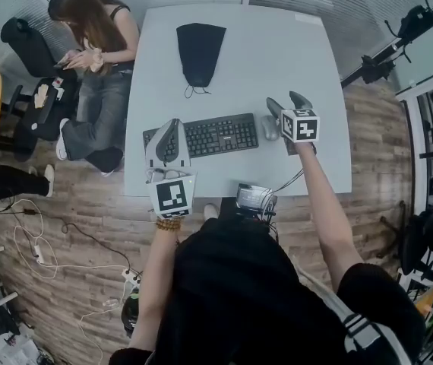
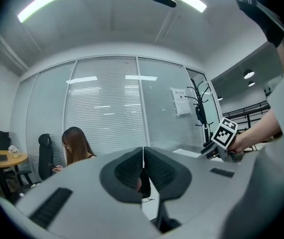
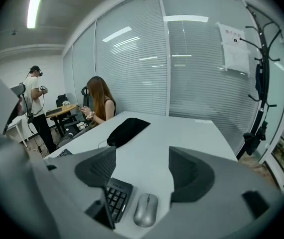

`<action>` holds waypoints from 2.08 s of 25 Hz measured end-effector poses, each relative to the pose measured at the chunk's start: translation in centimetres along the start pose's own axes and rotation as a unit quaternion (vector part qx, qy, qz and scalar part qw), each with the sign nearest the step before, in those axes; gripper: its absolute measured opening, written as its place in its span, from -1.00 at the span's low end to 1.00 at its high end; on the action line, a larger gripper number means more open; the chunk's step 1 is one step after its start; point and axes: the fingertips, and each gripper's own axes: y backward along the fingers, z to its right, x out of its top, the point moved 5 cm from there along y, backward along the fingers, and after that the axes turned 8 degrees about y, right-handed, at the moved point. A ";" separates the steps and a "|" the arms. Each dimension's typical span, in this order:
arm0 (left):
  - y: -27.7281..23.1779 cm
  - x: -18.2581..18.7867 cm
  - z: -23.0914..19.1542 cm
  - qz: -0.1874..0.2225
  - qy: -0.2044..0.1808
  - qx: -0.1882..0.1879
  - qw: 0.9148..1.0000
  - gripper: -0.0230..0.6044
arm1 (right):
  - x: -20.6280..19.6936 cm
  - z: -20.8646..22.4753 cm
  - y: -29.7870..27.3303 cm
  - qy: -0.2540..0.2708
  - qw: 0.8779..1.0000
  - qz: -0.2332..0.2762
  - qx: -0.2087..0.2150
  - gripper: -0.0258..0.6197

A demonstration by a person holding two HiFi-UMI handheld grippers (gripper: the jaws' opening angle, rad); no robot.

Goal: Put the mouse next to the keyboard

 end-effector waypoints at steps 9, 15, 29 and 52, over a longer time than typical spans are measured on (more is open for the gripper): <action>-1.0 2.5 -0.2 0.031 -0.002 -0.009 0.999 -0.88 | 7.7 -1.0 5.0 0.008 0.995 0.101 0.009 0.09; -1.5 4.3 -0.1 0.046 -0.010 -0.016 0.999 -0.88 | 11.9 -2.2 9.1 0.034 0.986 0.165 -0.001 0.05; -0.8 8.1 0.7 0.106 0.015 -0.025 0.994 -0.88 | 15.1 -7.2 17.3 0.113 0.953 0.272 -0.069 -0.30; 2.1 6.3 1.4 0.100 0.038 -0.025 0.994 -0.88 | 10.5 -12.1 20.2 0.083 0.945 0.301 -0.099 -0.78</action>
